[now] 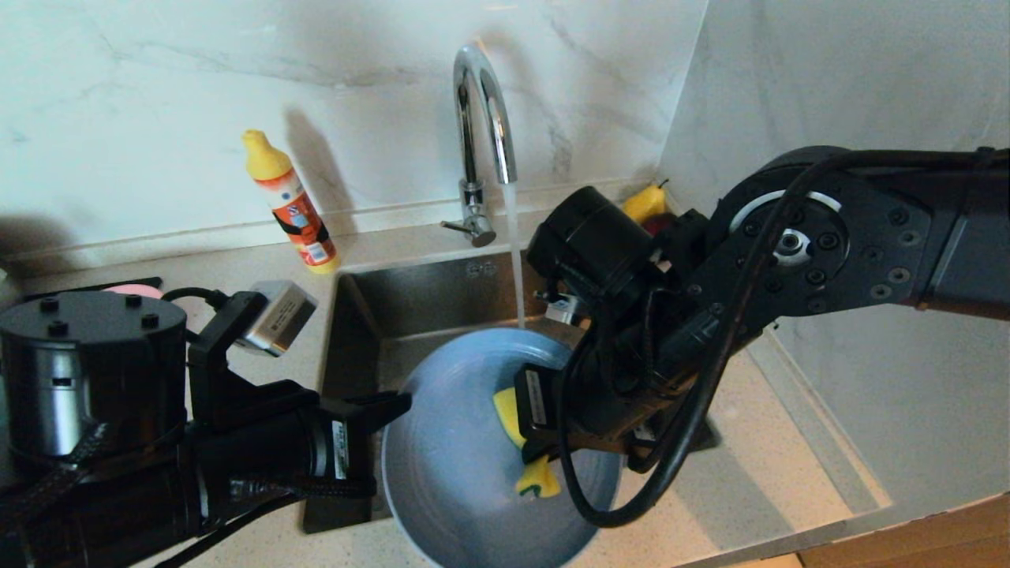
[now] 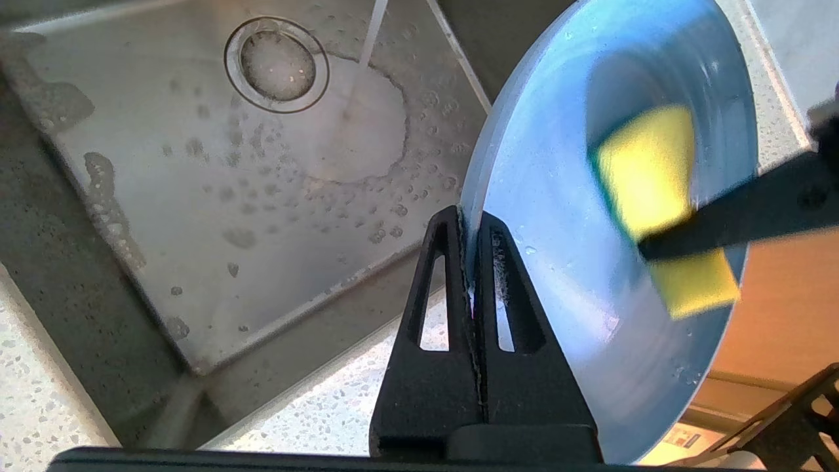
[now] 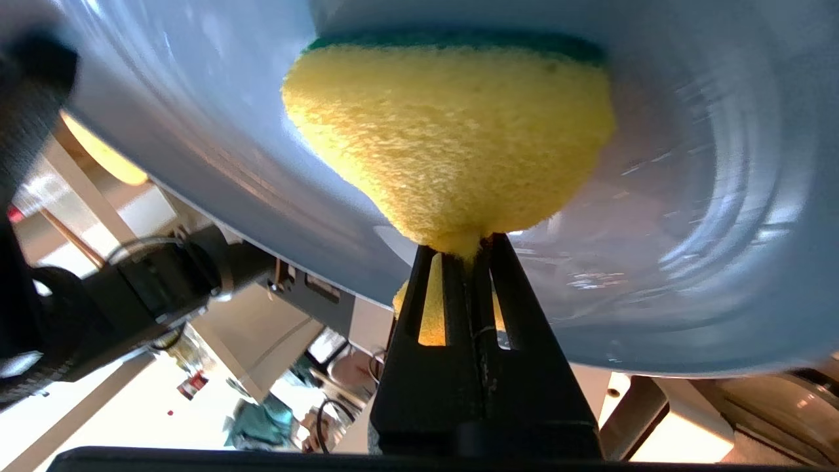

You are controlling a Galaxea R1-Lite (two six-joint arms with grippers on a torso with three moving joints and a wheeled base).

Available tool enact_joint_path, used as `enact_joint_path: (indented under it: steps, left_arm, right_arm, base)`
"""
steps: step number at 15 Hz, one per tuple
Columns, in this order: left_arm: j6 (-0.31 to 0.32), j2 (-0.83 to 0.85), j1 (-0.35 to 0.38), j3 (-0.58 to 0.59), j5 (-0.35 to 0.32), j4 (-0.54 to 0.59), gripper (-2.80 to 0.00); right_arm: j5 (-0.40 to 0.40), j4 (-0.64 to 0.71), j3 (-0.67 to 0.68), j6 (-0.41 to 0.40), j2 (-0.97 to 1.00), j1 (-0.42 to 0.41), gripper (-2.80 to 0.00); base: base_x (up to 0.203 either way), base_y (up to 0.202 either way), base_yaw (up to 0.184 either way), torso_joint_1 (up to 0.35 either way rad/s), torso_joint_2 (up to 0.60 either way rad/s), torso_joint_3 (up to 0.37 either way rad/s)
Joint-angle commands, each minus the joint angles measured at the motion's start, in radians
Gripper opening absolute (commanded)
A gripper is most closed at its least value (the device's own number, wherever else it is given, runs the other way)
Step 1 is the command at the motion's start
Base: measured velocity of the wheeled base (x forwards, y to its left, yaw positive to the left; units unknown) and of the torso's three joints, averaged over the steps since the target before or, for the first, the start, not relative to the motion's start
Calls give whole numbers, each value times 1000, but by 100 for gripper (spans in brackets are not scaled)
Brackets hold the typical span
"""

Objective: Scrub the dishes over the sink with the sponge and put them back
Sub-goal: Wipe the plate

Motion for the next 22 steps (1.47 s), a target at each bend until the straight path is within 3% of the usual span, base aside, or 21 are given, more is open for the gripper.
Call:
enact_joint_path:
  steps: [1,12,19,22]
  left_arm:
    - [-2,-1,0,4,0,-3,-280]
    - [-3,-2,13,-22,2,-2,-280]
    - [-17,9,19,-20,2,-7,-280]
    - [-17,7,20,-14,2,-7,-280]
  right_arm:
    - [0,-1,-4,4,-10,-16,-280]
    - [-1,43,25,2,-32,-29,-280]
    - [-2,31,-5,3,31,90,-280]
    - [-1,-11,-5,4,58,100,-280]
  base:
    - [0,0,0,0,0,0]
    - [0,0,0,0,0,0]
    - [0,0,0,0,0,0]
    - [0,0,0,0,0,0]
